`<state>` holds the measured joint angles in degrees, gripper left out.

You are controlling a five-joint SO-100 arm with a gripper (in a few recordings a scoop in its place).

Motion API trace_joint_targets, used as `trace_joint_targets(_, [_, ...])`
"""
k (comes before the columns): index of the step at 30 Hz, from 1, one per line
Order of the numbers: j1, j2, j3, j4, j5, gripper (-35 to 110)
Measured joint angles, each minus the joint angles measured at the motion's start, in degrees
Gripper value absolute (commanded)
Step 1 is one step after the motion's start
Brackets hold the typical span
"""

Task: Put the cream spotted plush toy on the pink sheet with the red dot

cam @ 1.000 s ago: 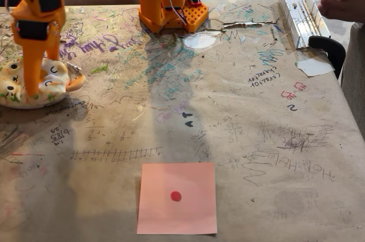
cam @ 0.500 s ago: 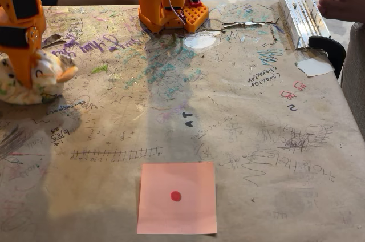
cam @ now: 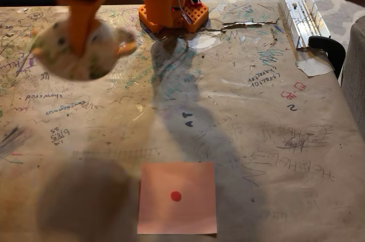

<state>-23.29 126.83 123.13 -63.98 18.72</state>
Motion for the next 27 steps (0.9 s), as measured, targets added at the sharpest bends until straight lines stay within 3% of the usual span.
trace_joint_targets(12, [13.62,61.17,8.88,-17.23,-7.47,0])
trace_joint_targets(27, [22.85,66.01,6.68,-21.36,-9.49,0])
